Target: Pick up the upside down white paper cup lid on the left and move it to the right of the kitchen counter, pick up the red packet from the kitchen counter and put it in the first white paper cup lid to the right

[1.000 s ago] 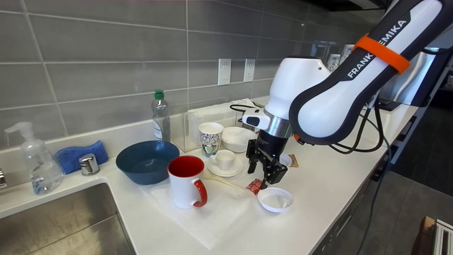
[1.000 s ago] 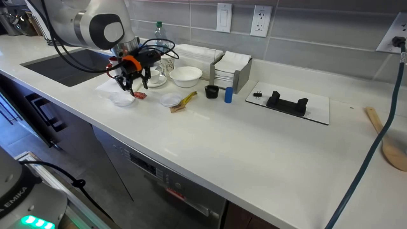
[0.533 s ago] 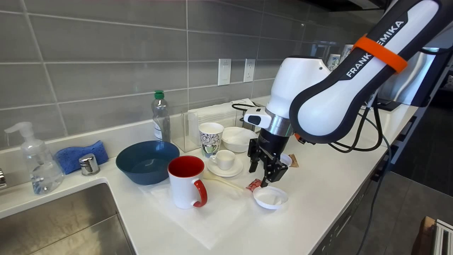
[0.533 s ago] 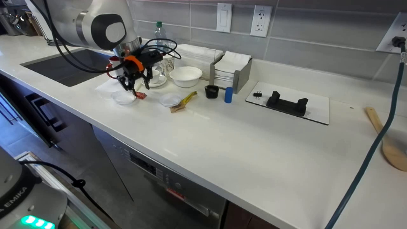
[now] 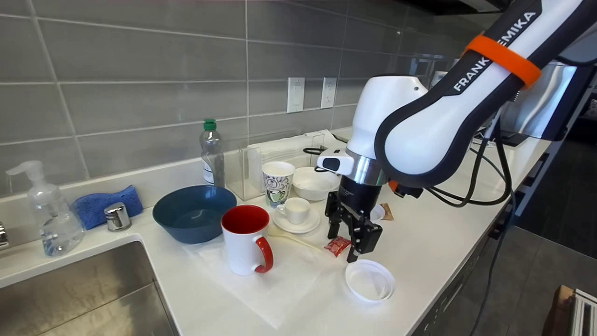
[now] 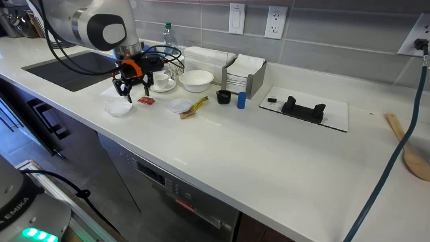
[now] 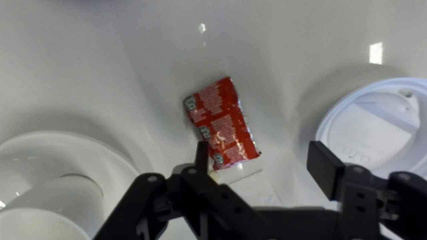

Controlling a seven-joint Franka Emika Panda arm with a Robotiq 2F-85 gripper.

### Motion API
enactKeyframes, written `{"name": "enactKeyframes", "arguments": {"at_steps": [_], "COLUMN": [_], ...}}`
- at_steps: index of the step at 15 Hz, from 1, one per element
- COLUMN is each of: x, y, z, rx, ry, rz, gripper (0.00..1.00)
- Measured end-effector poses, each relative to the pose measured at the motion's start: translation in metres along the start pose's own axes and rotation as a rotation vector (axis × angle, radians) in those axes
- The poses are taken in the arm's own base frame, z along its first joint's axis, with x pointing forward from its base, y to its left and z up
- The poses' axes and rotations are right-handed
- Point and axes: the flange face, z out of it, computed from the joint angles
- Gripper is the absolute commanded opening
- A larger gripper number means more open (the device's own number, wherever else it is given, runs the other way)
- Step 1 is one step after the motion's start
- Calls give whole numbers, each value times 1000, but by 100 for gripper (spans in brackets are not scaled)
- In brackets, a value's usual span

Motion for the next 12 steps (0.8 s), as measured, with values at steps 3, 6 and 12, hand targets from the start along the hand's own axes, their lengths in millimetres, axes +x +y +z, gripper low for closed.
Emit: {"name": "enactKeyframes", "arguments": {"at_steps": [3,6,12], "x": [2,1,2], "y": [-5,-9,-18], "z": [-1,-3,-5], "rx": [43,82,139], "ry": [-9,-24,-44], "rz": [11,16,4], "gripper": [75,74,44]}}
